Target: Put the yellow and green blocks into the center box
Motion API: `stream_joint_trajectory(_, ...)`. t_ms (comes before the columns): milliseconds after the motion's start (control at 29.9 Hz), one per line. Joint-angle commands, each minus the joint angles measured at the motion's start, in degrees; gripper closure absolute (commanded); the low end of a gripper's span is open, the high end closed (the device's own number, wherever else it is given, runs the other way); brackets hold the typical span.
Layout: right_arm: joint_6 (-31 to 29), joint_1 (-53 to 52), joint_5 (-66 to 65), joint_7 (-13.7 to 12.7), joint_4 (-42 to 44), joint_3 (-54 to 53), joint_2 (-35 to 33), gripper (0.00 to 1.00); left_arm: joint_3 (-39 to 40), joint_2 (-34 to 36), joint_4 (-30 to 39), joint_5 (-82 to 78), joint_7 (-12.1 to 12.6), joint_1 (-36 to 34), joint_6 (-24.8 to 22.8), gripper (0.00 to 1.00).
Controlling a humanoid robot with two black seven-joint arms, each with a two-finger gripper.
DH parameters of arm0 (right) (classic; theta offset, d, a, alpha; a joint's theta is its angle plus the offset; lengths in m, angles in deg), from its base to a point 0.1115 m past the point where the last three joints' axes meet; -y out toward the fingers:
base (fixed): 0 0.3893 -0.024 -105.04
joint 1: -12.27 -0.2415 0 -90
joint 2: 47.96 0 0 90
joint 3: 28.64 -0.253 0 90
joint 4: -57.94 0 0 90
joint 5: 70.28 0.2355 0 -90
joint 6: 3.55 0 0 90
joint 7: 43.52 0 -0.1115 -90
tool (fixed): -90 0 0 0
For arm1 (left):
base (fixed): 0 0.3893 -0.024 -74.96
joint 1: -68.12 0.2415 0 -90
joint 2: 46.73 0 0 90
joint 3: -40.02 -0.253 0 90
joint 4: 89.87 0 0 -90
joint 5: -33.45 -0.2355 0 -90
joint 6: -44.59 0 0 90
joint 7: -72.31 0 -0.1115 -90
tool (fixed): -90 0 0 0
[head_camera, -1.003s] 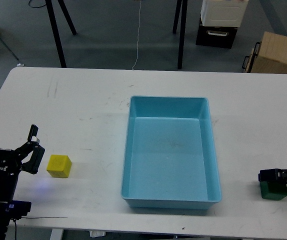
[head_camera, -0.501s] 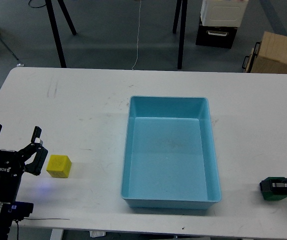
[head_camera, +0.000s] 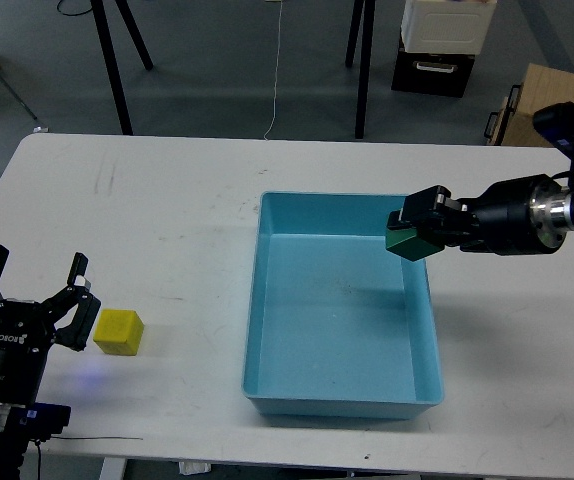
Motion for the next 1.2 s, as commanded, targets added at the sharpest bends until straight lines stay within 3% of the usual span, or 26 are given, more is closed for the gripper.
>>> stream_joint_trajectory(0, 3.3, -0.5, -0.1, -0.1, 6.4, 7.4, 12.8, 0.99, 0.0, 0.1, 0.0, 0.0, 0.0, 0.0, 0.0, 0.0)
stream_joint_trajectory(167, 8.7, -0.6, -1.9, -0.2, 7.2, 15.7, 20.9, 0.93, 0.0, 0.0, -0.8, 0.1, -0.1, 0.0, 0.0, 0.0)
stream_joint_trajectory(301, 10.8, -0.8, -1.8, -0.2, 7.0, 17.8, 22.0, 0.71, -0.1, 0.0, -1.3, 0.0, 0.0, 0.0, 0.0, 0.0)
stream_joint_trajectory(334, 11.2, -0.8, -1.8, -0.2, 6.9, 17.8, 22.0, 0.64, -0.1, -0.1, -1.4, 0.0, 0.0, 0.0, 0.0, 0.0)
stream_joint_trajectory(401, 12.3, -0.8, -1.5, -0.2, 6.7, 17.7, 21.4, 0.31, -0.1, -0.1, -1.5, 0.0, 0.0, -0.1, 0.0, 0.0)
stream_joint_trajectory(501, 12.3, -1.1, -1.0, -0.2, 6.6, 17.3, 20.2, 0.01, -0.1, -0.1, -1.5, 0.0, 0.0, -0.2, 0.0, 0.0)
stream_joint_trajectory(668, 12.5, -1.2, -1.0, -0.2, 6.9, 14.6, 17.7, 0.01, -0.1, 0.0, -1.5, 0.0, 0.0, -0.2, 0.0, 0.0)
stream_joint_trajectory(802, 12.5, -1.2, -0.9, 0.3, 7.5, 8.8, 11.9, 0.01, -0.1, 0.0, -1.5, 0.0, 0.0, -0.2, 0.0, 0.0)
stream_joint_trajectory(969, 12.6, 0.7, 4.8, 0.9, 12.2, -2.9, 5.4, 0.01, -0.1, 0.0, -1.6, -0.1, 0.0, -0.5, 0.0, 0.0)
stream_joint_trajectory(1170, 12.5, 9.9, 8.6, 0.9, 21.6, -21.8, 4.6, 0.01, -0.1, -0.1, -2.0, -1.4, 0.0, -1.0, 0.0, 0.0)
